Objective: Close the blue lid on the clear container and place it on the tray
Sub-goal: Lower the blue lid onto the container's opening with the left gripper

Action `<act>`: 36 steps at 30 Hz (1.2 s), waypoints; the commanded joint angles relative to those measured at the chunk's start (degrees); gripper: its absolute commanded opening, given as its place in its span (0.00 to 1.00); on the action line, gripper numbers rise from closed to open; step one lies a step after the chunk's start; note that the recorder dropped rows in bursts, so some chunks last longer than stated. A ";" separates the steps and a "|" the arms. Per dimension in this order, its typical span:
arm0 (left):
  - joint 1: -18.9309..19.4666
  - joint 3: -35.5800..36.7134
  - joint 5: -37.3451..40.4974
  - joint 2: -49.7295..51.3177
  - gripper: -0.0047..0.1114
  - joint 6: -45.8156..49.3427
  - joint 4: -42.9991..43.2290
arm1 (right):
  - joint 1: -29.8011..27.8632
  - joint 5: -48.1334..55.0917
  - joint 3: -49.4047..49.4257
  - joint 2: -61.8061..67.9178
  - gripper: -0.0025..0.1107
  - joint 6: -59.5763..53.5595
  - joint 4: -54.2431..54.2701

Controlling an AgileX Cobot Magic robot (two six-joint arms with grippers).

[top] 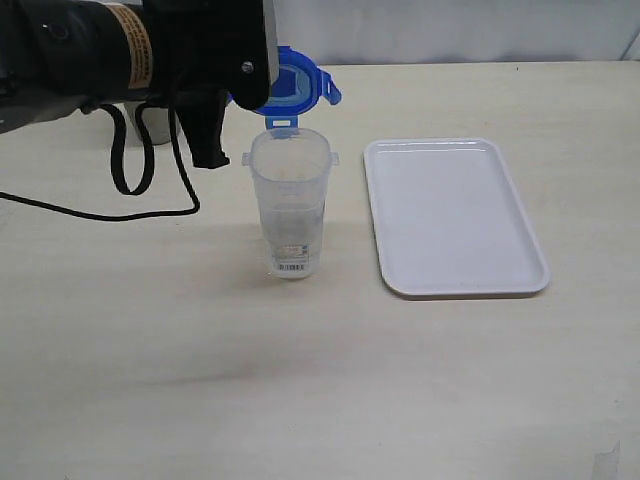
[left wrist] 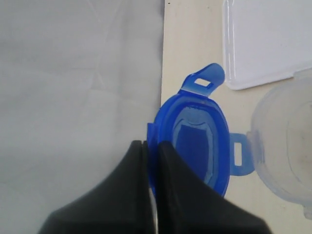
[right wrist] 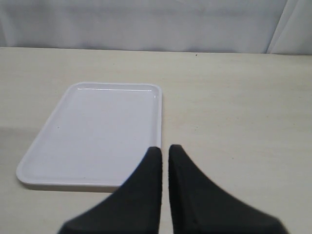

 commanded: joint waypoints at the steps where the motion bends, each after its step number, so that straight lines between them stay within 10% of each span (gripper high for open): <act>1: 0.45 -0.53 -3.62 -0.40 0.04 -1.16 -0.67 | -0.22 -0.23 0.09 -0.25 0.07 0.03 0.06; 36: -6.88 -0.41 1.90 -0.54 0.04 1.10 0.00 | -0.22 -0.23 0.09 -0.25 0.07 0.03 0.06</act>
